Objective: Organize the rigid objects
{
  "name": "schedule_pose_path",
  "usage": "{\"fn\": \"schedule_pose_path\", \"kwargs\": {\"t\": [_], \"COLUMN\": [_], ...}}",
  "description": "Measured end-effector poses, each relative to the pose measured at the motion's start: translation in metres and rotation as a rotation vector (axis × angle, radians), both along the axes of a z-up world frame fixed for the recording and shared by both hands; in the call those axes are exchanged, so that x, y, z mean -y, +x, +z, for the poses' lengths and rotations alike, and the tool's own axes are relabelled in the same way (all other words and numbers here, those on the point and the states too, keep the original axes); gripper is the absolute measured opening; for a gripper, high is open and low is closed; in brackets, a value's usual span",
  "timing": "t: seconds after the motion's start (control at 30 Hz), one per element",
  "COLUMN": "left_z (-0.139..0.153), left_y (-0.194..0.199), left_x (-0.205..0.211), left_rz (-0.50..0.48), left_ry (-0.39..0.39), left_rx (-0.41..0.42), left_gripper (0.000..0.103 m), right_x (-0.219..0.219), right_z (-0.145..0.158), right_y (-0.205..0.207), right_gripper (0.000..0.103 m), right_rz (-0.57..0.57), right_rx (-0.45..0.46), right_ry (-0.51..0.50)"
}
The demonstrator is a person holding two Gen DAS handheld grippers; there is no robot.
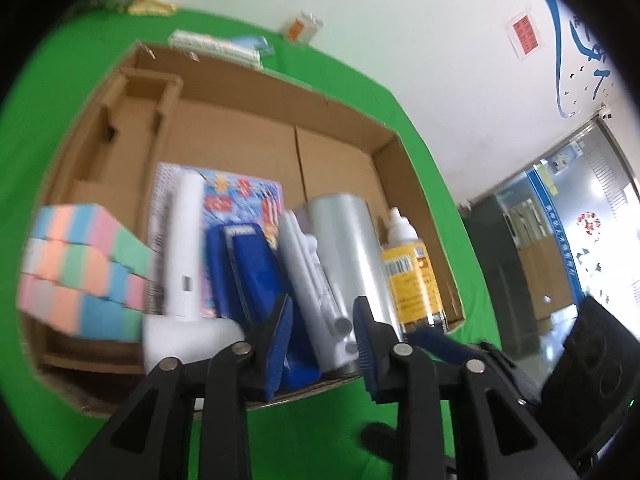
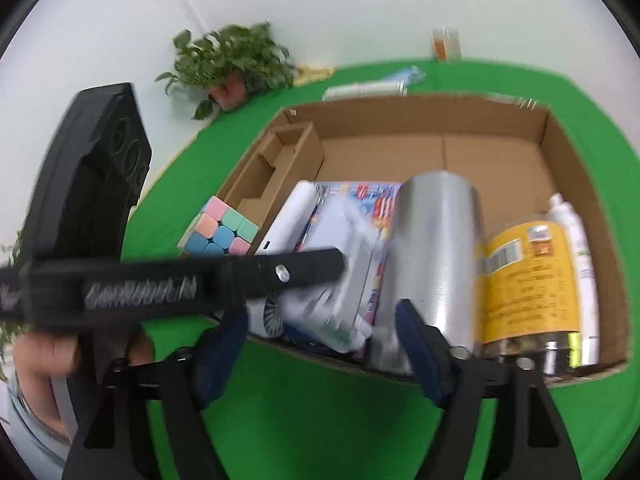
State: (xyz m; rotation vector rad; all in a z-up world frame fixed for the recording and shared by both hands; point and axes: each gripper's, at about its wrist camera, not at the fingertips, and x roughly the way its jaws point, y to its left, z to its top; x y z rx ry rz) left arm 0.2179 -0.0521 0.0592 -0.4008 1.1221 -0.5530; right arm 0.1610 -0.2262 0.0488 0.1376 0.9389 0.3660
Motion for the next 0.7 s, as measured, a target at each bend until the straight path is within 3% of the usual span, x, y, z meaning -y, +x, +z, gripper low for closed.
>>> {"fn": "schedule_pose_path", "kwargs": {"t": [0.07,0.13,0.23,0.33,0.63,0.67,0.7], "left_z": [0.01,0.025,0.038,0.039,0.015,0.013,0.012], "left_y": [-0.012,-0.035,-0.076,-0.111,-0.147,-0.148,-0.149], "left_x": [-0.008,-0.016,-0.01,0.002,0.021,0.025,0.026], "left_rz": [0.041,0.125,0.183,0.229,0.266,0.263,0.264], "left_ry": [0.05,0.135,0.285,0.421,0.467,0.476,0.478], "left_rx": [0.067,0.192,0.401,0.509,0.429,0.427,0.431], "left_gripper": [0.065,0.08,0.081,0.082,0.082,0.081,0.081], "right_x": [0.007,0.011,0.014,0.015,0.045,0.047,0.051], "right_z": [0.005,0.006,-0.003,-0.016,-0.028,-0.027,-0.026], "right_y": [-0.021,-0.037,-0.064,-0.078,-0.101,-0.106,-0.109], "right_gripper": [0.093,0.093,0.095,0.095,0.095,0.092,0.081], "right_rz": [-0.023,-0.045,-0.083,-0.109,-0.195,-0.199,-0.197], "right_rx": [0.071,0.111,0.193,0.219,0.2,0.211,0.218], "right_ry": [-0.04,-0.075,-0.183,-0.277,-0.253,-0.254,-0.252]}}
